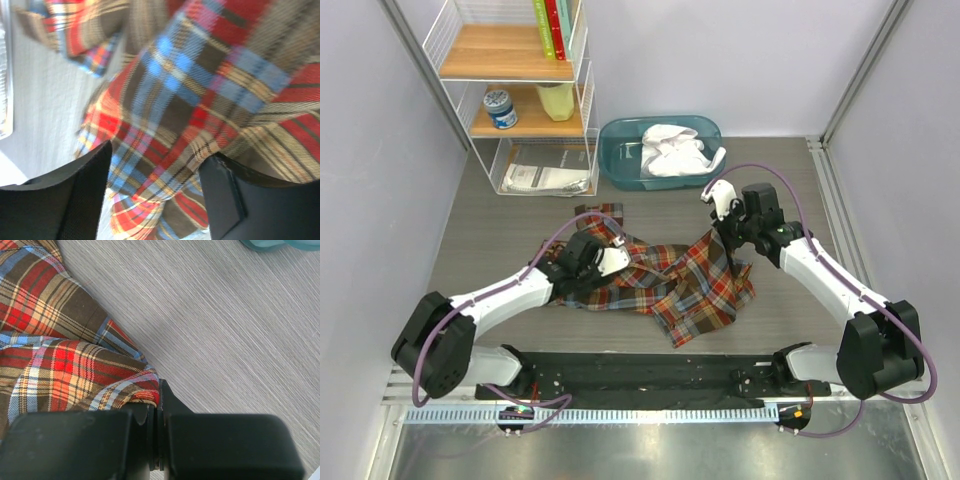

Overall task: Fold and stack the long sleeve shirts
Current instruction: Flatten the shirt out

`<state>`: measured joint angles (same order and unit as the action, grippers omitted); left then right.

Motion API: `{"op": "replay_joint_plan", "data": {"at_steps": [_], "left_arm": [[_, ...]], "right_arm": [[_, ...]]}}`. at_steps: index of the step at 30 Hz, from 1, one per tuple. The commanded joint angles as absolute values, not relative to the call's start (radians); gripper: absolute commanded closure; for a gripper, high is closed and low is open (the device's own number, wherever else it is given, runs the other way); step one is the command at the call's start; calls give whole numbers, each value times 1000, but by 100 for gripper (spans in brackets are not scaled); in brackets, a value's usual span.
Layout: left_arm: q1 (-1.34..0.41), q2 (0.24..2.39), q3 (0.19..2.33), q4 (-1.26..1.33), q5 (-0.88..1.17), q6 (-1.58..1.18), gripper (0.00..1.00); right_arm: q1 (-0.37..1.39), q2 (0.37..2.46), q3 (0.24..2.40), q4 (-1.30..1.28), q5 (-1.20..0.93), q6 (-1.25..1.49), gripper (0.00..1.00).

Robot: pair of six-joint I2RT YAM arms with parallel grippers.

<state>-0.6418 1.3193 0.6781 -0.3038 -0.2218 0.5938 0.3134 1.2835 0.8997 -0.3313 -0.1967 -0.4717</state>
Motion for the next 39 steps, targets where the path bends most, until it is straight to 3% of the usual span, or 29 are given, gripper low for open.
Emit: {"op": "replay_joint_plan", "data": {"at_steps": [1, 11, 15, 27, 29, 32, 33, 34, 36, 37, 39], "left_arm": [[-646, 1269, 670, -178, -344, 572, 34], [-635, 1210, 684, -242, -310, 603, 71], [-623, 1261, 706, -235, -276, 597, 75], [-565, 1348, 724, -209, -186, 607, 55], [-563, 1359, 707, -196, -183, 617, 48], [-551, 1371, 692, -176, -176, 641, 46], [-532, 1371, 690, -173, -167, 650, 50], [-520, 1368, 696, -175, -160, 652, 62], [-473, 1350, 718, -190, -114, 644, 74], [-453, 1339, 753, -228, -89, 643, 85], [-395, 1307, 793, -273, -48, 637, 96]], "right_arm": [[301, 1258, 934, -324, -199, -471, 99], [295, 1259, 936, -324, -218, -468, 99], [295, 1250, 937, -324, -218, -472, 99], [284, 1247, 925, -324, -224, -488, 99], [281, 1252, 930, -324, -229, -486, 99], [276, 1258, 936, -324, -229, -486, 99], [275, 1258, 936, -322, -229, -483, 99], [272, 1258, 940, -324, -229, -483, 99], [268, 1252, 942, -324, -229, -485, 99], [264, 1250, 946, -324, -224, -485, 99], [253, 1247, 959, -315, -221, -485, 99]]}}
